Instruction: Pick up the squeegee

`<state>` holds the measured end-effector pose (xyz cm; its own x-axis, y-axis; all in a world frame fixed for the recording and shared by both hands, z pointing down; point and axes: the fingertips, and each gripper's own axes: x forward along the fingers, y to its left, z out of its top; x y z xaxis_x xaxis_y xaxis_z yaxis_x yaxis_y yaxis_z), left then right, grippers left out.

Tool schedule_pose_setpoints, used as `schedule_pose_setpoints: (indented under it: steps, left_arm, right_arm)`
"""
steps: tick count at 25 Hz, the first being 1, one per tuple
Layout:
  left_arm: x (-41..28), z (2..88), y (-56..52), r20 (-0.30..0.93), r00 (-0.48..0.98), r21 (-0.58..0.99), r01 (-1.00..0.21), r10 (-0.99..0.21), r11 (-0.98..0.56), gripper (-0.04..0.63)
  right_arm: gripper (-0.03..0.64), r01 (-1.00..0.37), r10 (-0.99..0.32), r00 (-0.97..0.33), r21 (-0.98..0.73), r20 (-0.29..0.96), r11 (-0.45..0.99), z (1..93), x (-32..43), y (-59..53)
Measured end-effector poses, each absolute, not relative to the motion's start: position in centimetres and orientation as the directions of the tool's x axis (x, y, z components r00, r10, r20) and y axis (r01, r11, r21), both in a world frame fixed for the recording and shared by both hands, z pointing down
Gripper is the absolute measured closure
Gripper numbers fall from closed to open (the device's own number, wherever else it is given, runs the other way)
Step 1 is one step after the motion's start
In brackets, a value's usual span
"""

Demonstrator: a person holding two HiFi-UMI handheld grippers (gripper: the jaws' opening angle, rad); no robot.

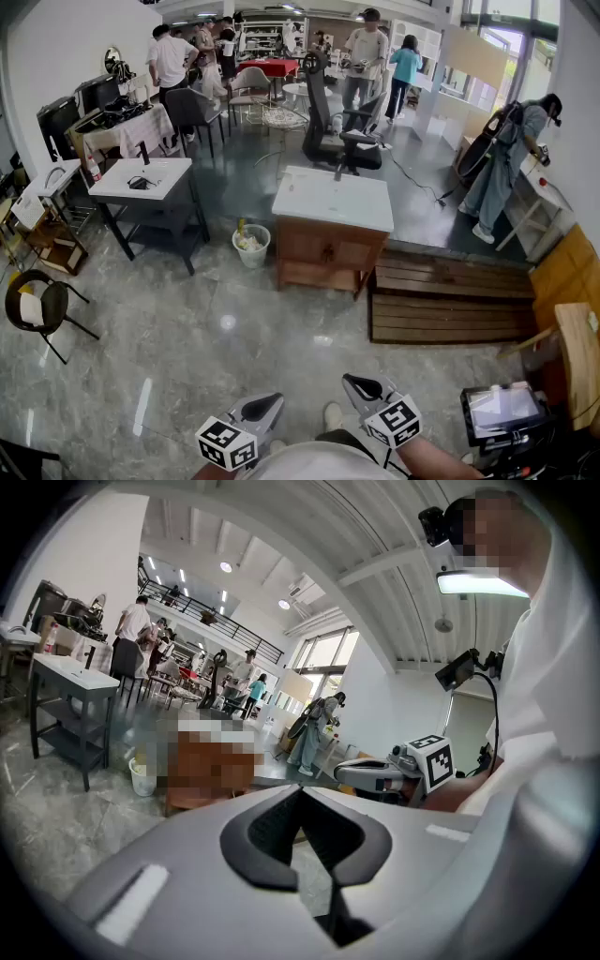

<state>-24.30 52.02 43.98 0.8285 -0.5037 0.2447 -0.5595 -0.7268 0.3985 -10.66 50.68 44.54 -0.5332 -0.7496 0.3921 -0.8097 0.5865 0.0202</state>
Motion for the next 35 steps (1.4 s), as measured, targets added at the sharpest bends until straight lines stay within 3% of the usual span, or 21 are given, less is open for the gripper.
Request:
schedule_pose_setpoints:
  steps: [5, 16, 22, 25, 35]
  left_arm:
    - [-21.9, 44.8, 48.7, 0.259, 0.82, 0.389, -0.572, -0.51, -0.723, 0.591]
    - [-8.4, 43.7, 38.3, 0.278, 0.785, 0.338, -0.619, -0.553, -0.709, 0.591]
    - [-2.8, 44.5, 34.0, 0.284, 0.756, 0.301, -0.655, -0.59, -0.693, 0.589]
    - [-0.6, 44.6, 32.8, 0.293, 0.746, 0.301, -0.666, -0.598, -0.683, 0.537]
    - [1.2, 46.3, 24.0, 0.311, 0.749, 0.316, -0.662, -0.585, -0.679, 0.537]
  right_arm:
    - [0.615, -0.809, -0.752, -0.539, 0.016, 0.38, 0.588, 45.0, -8.1, 47.5]
    - [0.614, -0.787, -0.736, -0.568, 0.019, 0.368, 0.617, 45.2, 4.8, 38.2]
    - [0.576, -0.796, -0.744, -0.556, 0.021, 0.37, 0.605, 46.6, 11.3, 34.9]
    - [0.547, -0.809, -0.754, -0.542, 0.013, 0.371, 0.587, 47.1, 13.8, 33.8]
    - [0.543, -0.848, -0.784, -0.497, -0.015, 0.371, 0.531, 48.2, 16.1, 25.7]
